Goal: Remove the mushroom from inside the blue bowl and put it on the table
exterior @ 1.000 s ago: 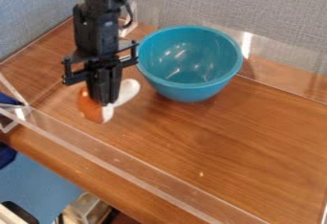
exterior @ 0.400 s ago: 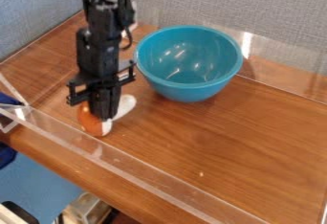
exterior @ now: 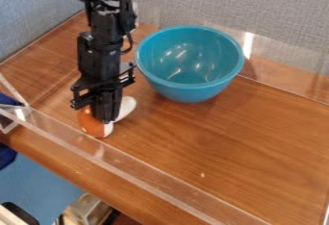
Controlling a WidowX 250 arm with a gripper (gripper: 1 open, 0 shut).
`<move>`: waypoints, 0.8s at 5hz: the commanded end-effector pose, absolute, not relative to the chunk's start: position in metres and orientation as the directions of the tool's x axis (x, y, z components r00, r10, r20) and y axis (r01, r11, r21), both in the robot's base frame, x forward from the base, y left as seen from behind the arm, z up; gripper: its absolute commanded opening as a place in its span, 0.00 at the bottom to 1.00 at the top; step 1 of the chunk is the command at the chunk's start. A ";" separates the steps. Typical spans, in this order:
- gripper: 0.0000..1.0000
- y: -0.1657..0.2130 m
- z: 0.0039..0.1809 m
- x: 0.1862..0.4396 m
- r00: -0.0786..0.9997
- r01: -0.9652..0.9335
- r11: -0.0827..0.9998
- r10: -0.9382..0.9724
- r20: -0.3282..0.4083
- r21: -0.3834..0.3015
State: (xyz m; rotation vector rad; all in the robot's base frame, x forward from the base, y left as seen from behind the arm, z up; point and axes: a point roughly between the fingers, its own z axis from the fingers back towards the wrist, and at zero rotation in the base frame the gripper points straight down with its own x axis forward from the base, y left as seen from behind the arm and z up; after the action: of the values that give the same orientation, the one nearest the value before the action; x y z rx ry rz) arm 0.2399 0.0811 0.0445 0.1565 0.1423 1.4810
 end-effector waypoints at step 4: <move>0.00 0.084 0.065 0.253 0.102 -0.976 0.098 0.995 0.014 0.194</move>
State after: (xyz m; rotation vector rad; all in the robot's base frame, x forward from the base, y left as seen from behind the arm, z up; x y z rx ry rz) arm 0.2467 0.0839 0.0553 0.1823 0.1705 1.4681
